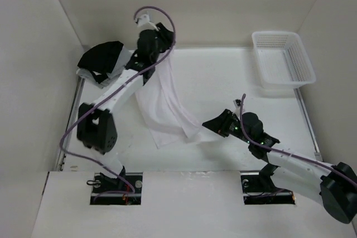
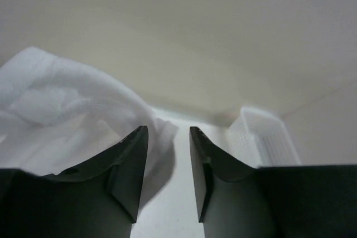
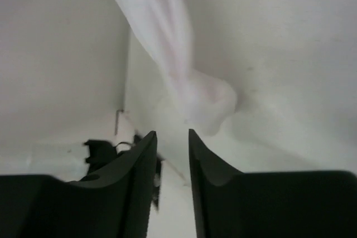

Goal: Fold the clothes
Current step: Flatten the tank top out

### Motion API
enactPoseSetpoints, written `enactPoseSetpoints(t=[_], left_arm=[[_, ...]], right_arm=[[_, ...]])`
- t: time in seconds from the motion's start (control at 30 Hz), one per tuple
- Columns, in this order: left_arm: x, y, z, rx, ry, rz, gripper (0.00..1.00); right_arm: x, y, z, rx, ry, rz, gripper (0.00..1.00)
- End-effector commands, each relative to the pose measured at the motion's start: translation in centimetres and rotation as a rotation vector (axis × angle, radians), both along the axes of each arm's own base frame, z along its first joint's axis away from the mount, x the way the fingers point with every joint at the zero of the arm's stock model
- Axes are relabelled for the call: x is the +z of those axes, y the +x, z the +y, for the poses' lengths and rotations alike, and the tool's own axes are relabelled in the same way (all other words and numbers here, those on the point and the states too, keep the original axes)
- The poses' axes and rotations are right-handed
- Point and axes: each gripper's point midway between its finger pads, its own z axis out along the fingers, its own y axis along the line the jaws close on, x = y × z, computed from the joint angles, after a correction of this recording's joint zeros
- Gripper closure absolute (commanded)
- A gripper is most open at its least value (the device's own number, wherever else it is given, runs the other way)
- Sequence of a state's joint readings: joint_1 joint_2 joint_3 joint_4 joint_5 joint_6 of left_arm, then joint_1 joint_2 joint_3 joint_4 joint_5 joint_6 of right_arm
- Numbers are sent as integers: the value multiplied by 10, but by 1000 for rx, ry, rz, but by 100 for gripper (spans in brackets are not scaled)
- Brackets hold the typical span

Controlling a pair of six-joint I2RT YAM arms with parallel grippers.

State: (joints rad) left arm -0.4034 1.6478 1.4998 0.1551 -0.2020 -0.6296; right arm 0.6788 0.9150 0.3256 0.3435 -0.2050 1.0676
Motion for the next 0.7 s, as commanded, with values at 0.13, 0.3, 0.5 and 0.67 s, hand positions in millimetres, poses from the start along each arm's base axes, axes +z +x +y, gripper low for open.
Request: enactPoseSetpoints(t=[0.13,0.3,0.5,0.67], left_arm=[[-99,2,-61,-155,142,154,53],[-118,-48,-21,-74,141,173,56],[-187,-141,24,-8,132,281,65],[-256,-225,44,-22,117,466,75]], right_arm=[[-20,27,-17,-133,-225,-102,66],[-33,21,5,-19,-486,-197,89],[-71,18,37,139,-675,-187,71],[-101,19,48,166,-798,-143,59]])
